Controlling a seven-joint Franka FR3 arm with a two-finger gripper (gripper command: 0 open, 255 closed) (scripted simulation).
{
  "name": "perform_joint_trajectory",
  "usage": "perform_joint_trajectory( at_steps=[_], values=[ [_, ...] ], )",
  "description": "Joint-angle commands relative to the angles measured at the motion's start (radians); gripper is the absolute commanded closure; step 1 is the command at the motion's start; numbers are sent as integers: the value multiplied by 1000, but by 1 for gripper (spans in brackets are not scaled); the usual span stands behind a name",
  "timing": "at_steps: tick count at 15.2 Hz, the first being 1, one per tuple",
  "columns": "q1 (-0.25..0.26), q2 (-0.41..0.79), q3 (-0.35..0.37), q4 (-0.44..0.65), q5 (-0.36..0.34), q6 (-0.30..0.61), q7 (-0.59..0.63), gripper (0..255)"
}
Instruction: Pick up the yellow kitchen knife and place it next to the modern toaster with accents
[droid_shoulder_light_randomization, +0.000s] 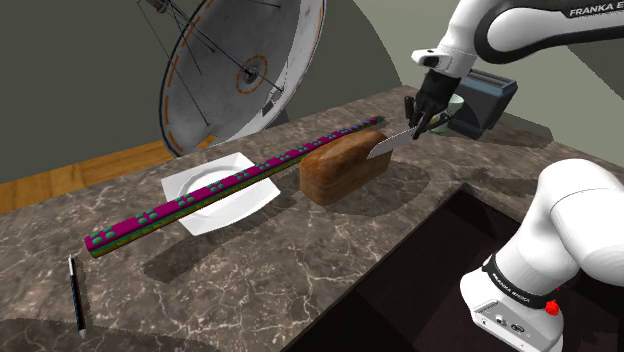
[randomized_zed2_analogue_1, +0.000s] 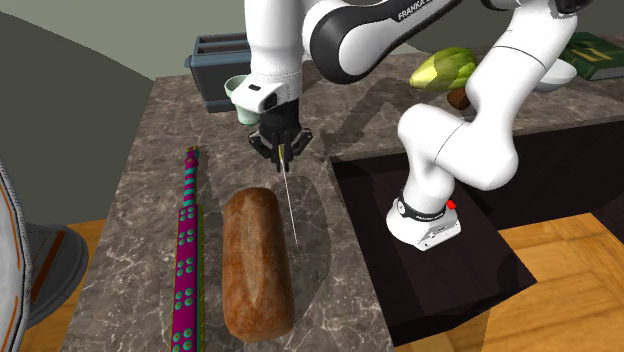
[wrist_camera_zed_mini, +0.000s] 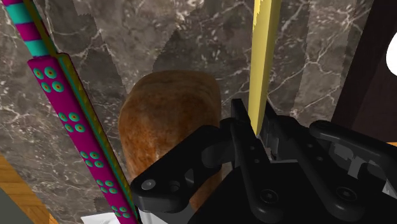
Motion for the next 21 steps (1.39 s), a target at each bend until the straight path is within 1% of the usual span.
perform_joint_trajectory(
  at_steps=[1,11,21],
  values=[
    [2,-6,11,25,7,-31,2,255],
    [12,-22,56,143,38,-167,11,255],
    [27,-13,91,279,67,-293,17,255]
  ],
)
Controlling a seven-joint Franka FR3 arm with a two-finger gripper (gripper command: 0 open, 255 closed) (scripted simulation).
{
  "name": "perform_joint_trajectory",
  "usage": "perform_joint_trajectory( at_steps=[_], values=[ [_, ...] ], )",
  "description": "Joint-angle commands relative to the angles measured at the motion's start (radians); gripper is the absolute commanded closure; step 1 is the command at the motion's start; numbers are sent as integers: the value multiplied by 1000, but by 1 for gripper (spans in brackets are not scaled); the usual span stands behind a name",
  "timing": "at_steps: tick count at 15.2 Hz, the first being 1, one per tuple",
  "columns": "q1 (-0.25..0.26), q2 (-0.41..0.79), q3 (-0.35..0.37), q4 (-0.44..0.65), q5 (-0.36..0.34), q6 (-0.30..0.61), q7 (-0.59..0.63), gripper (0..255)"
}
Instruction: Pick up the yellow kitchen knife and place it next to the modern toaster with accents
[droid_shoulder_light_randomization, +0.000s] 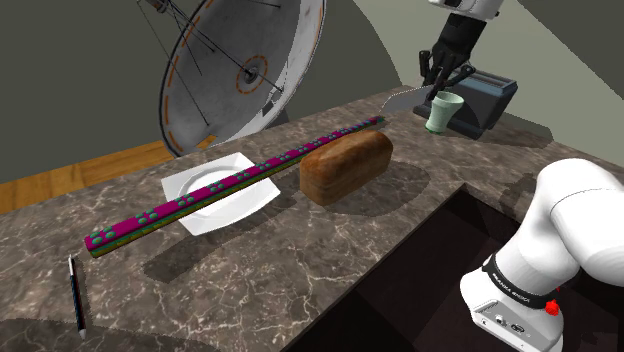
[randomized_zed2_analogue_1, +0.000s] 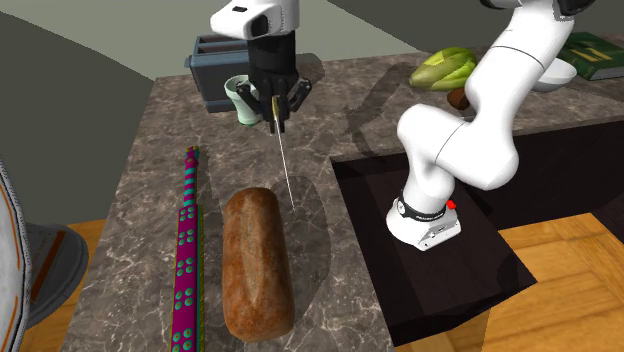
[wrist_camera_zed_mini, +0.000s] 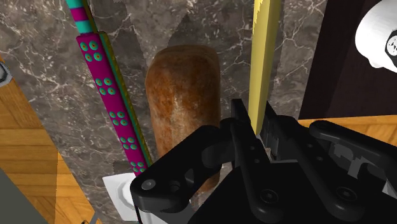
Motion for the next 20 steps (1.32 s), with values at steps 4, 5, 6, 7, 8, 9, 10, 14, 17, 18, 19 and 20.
perform_joint_trajectory(
  at_steps=[4,5,6,7,8,9,10,14,17,18,19,20],
  values=[
    [8,10,16,70,14,-61,3,255],
    [10,13,18,85,17,-73,4,255],
    [12,17,21,100,20,-85,4,255],
    [12,18,21,105,20,-89,4,255],
    [1,1,10,103,8,-101,-14,255],
    [-10,-14,-2,101,-5,-113,-33,255],
    [-21,-29,-15,101,-17,-124,-52,255],
    [-60,-77,-69,110,-69,-171,-131,255],
    [-86,-104,-114,129,-108,-204,-194,255],
    [-93,-110,-130,137,-121,-214,-216,255],
    [-100,-116,-146,146,-134,-225,-238,255],
    [-107,-121,-162,157,-147,-235,-260,255]
  ],
)
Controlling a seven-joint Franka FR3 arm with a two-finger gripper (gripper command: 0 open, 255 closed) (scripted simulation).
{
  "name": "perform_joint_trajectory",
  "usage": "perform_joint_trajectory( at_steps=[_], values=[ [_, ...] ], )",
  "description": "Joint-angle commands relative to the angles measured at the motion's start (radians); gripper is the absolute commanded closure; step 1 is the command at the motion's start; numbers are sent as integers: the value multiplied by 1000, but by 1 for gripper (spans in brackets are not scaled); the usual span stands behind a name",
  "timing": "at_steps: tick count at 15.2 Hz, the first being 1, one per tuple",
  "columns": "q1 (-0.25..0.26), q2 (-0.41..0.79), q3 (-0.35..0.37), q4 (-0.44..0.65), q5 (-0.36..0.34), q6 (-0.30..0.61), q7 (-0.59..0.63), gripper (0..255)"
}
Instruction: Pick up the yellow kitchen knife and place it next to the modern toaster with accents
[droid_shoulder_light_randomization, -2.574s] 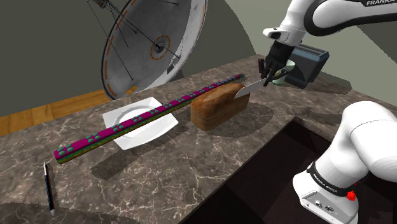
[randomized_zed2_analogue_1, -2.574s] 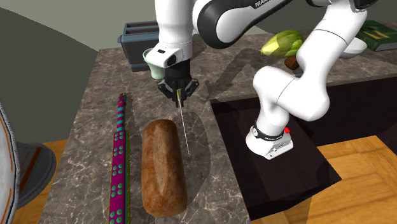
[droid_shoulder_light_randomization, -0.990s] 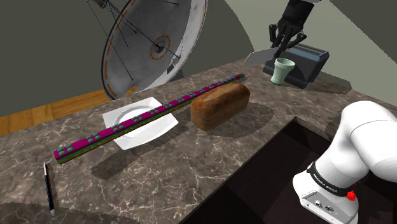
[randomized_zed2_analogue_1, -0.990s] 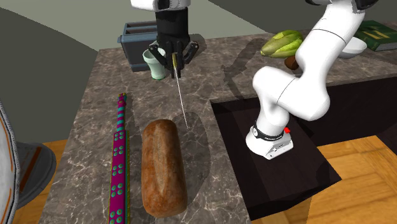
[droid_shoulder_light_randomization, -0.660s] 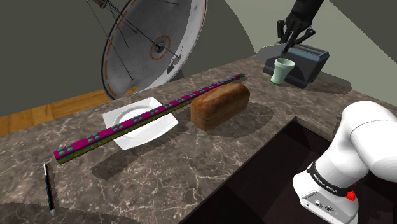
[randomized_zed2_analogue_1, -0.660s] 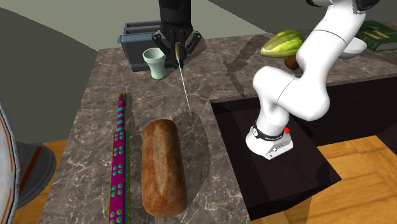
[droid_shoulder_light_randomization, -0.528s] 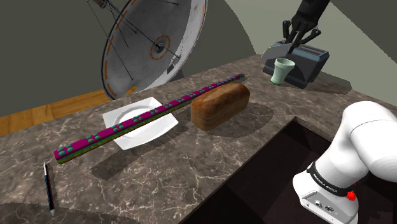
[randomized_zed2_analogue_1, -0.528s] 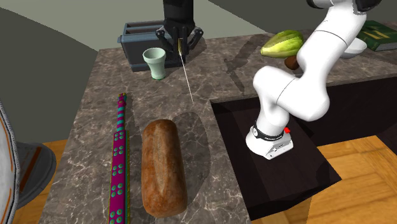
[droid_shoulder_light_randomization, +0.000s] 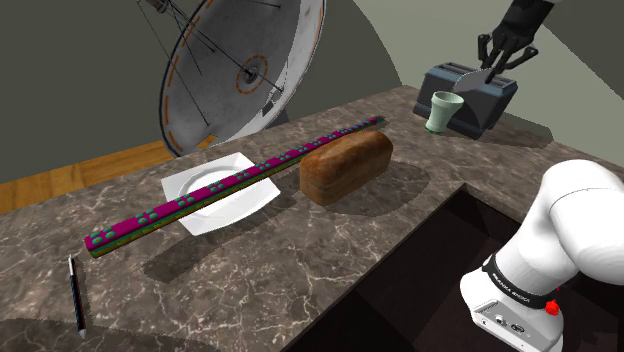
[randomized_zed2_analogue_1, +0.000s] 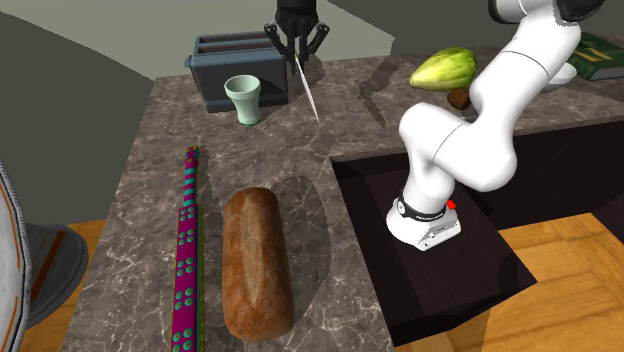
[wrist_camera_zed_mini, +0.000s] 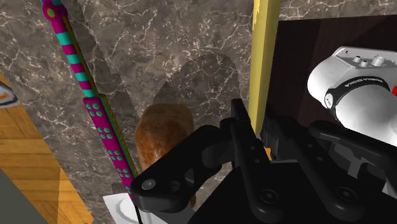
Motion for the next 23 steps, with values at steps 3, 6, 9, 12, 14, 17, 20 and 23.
perform_joint_trajectory(
  at_steps=[3,6,9,12,14,17,20,23],
  values=[
    [-21,-17,-64,48,-50,-42,-90,255],
    [-28,-19,-119,95,-88,-68,-160,255],
    [-26,-15,-178,152,-124,-91,-231,255],
    [-14,-5,-242,218,-157,-113,-304,255],
    [0,4,-288,268,-179,-126,-352,255],
    [32,19,-362,351,-209,-146,-427,255],
    [79,36,-444,446,-238,-167,-501,255],
    [143,49,-534,555,-267,-191,-576,255]
  ],
)
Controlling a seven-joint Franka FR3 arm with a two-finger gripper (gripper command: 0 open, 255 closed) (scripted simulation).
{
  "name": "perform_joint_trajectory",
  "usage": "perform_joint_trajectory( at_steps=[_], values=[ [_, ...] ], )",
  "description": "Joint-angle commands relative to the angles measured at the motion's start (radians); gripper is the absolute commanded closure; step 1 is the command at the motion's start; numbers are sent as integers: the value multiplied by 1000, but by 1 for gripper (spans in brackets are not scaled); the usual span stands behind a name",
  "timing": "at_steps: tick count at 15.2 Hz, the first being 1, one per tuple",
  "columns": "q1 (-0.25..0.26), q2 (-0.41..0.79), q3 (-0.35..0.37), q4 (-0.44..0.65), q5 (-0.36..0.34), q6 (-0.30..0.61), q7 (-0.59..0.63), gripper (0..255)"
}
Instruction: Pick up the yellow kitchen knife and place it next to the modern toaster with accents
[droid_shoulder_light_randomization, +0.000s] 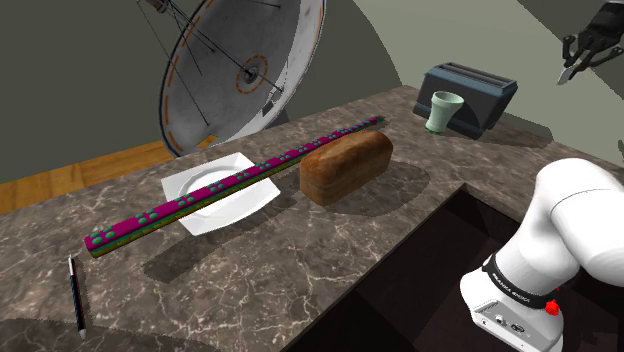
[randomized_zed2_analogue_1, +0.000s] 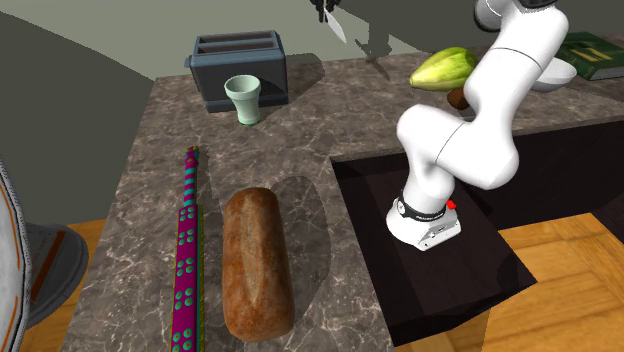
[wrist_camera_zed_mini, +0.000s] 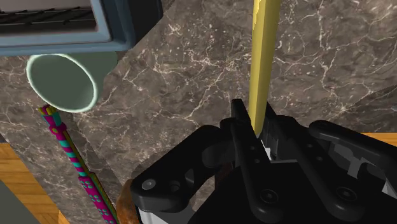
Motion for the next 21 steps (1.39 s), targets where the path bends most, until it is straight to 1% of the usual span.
perform_joint_trajectory(
  at_steps=[1,11,21],
  values=[
    [59,6,-81,93,-28,-18,-65,255],
    [6,-54,-92,-62,-70,88,-38,255],
    [-25,-102,-131,-186,-118,188,-18,255]
  ],
)
